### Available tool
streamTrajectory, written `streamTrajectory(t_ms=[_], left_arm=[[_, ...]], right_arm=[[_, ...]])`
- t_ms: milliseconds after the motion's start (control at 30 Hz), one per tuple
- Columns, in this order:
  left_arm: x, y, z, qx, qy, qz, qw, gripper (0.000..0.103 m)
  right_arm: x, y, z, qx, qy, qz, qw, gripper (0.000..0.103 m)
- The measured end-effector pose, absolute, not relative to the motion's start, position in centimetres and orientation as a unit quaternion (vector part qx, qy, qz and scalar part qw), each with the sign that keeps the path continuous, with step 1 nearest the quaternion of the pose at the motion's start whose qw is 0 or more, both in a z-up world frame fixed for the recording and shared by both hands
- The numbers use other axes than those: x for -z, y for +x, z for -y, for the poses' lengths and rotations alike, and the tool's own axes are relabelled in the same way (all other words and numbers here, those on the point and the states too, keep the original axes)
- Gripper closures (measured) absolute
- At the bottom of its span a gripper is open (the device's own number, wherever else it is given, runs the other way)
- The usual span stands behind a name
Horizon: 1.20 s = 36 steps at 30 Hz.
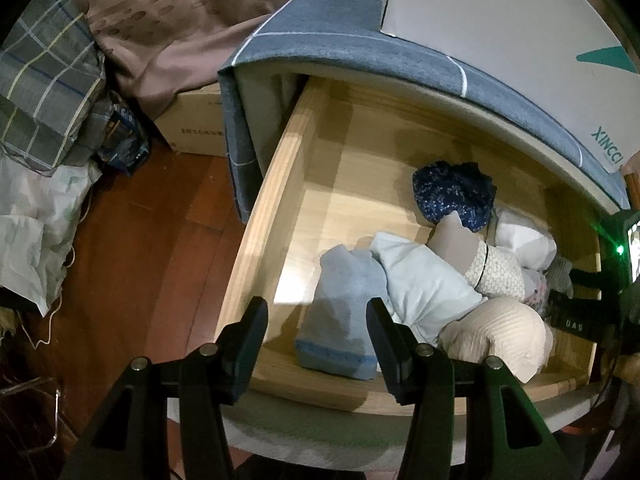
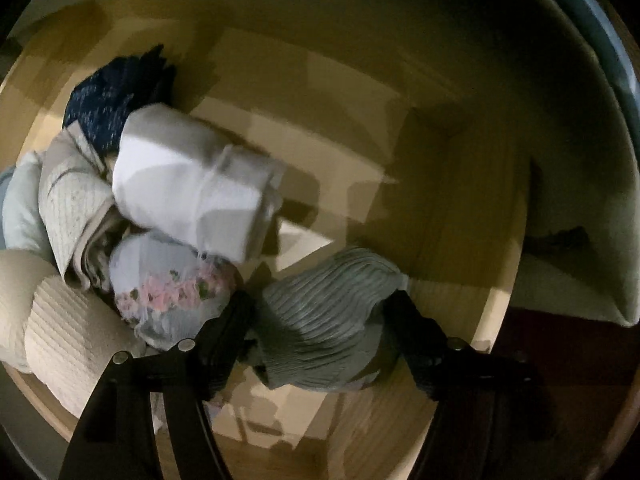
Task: Take underwear out of drawer
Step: 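Grasp the grey striped garment with the right tool while the left tool lowers toward the light blue sock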
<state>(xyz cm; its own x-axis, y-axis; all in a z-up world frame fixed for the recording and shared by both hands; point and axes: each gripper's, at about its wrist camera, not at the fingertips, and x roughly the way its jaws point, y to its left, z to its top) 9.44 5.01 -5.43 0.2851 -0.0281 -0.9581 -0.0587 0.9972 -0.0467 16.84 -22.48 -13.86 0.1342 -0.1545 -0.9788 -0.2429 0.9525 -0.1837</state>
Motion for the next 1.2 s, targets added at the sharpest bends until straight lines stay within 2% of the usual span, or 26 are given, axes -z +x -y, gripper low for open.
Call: streamTrajectory(t_ms=[200,467,667,800,1033,1200], left_arm=[[5.4,9.4,-5.4,-0.005,-0.045,-0.597,0.801,0.051],[5.4,9.4,-5.7,0.004,-0.061,-0.599,0.799,0.051],[5.8,9.6,-5.8,0.016,-0.076,-0.606,0.792,0.051],[6.0,9.9,-6.0,0.020,-0.083,-0.613,0.785,0.051],[6.9,11.0,-5.4,0.038,-0.066,-0.638,0.767,0.051],[7.9,11.6,-4.4,0.057,-0.046,-0.658,0.750,0.051]], right_arm=[[13.8,16.2,22.5,-0.025,-0.125,-0.685,0.717,0.051],[14.7,13.8,23.7,-0.003,-0.075,-0.713,0.697,0.061],[15.3,11.4,24.2,0.015,-0.022,-0.731,0.682,0.064],[15.3,9.7,24.8,0.028,0.021,-0.729,0.684,0.070],[16.3,5.8,26.4,0.042,0.050,-0.720,0.691,0.071],[16.7,5.4,26.7,0.036,0.050,-0.721,0.690,0.066]])
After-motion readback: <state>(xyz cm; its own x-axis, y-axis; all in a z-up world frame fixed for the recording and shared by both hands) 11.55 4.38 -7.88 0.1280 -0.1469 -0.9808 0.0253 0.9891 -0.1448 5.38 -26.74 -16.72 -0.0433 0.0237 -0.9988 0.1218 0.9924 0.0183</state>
